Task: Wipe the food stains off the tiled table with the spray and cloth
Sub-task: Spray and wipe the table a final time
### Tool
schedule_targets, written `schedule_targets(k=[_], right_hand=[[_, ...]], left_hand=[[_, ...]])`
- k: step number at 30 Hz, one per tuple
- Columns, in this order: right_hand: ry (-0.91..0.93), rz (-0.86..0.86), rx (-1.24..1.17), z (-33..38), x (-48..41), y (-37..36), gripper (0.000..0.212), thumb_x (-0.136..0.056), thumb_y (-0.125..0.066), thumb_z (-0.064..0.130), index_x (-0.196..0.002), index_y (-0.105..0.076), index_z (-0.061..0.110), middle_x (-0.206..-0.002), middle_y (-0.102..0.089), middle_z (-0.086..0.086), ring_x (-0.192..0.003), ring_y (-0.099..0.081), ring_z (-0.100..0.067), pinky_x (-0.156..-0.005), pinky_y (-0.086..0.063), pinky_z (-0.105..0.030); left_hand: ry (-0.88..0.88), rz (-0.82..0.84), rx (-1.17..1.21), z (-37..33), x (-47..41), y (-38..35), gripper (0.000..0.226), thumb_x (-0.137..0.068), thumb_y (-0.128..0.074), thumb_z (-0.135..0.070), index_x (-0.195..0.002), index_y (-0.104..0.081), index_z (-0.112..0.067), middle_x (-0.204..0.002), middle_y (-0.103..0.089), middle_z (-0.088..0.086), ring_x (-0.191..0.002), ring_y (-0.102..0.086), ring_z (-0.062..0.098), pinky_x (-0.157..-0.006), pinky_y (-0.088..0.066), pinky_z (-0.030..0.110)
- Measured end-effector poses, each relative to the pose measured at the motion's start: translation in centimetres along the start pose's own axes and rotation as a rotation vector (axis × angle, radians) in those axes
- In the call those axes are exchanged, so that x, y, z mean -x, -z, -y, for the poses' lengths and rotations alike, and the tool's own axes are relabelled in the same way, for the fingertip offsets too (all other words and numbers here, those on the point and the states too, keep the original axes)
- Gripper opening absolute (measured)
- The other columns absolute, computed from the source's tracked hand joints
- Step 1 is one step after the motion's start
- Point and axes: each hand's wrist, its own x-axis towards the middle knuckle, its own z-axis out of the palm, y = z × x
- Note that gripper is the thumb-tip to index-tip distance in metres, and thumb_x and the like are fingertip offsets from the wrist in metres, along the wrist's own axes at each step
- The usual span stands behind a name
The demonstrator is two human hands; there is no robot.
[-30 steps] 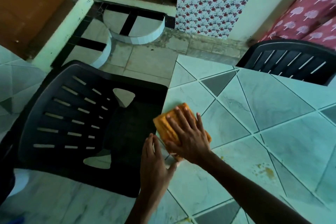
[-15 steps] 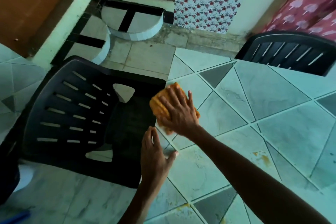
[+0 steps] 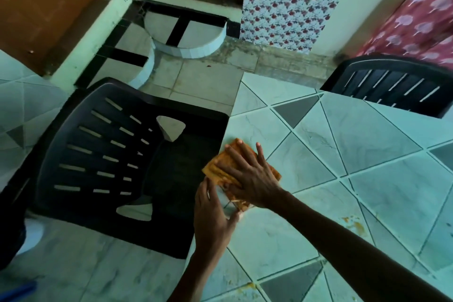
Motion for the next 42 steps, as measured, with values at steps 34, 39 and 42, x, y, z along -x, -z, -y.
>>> schedule_targets(k=[34, 39, 42], right_hand=[[-0.874, -0.173, -0.199, -9.5, 2.8, 1.1, 0.07, -0.096, -0.029, 0.064, -0.158, -0.019, 0.034, -0.168, -0.006, -0.005, -0.155, 0.004, -0.031, -0.122, 0.001, -0.059], [-0.84, -0.164, -0.188, 0.9, 16.2, -1.5, 0.069, -0.098, -0.026, 0.063, -0.159, -0.02, 0.031, -0.168, -0.006, -0.004, -0.155, 0.001, -0.031, -0.122, -0.007, -0.059], [-0.858, -0.097, -0.173, 2.8, 20.6, -2.1, 0.068, -0.097, -0.027, 0.063, -0.159, -0.019, 0.033, -0.168, -0.007, -0.003, -0.155, 0.0, -0.03, -0.12, -0.011, -0.062]], left_hand=[[-0.547, 0.455, -0.795, -5.0, -7.7, 0.9, 0.139, -0.054, -0.088, -0.052, -0.155, -0.002, -0.01, -0.162, 0.002, 0.016, -0.15, -0.005, 0.032, -0.121, -0.017, 0.041], [-0.511, 0.437, -0.815, -6.1, -7.2, 0.9, 0.132, -0.057, -0.088, -0.04, -0.153, -0.004, -0.009, -0.161, 0.0, 0.019, -0.15, -0.007, 0.034, -0.121, -0.018, 0.043], [-0.518, 0.469, -0.758, -6.9, -6.2, 0.2, 0.136, -0.057, -0.086, -0.049, -0.155, 0.001, -0.017, -0.162, 0.003, 0.015, -0.15, -0.006, 0.033, -0.121, -0.013, 0.045]])
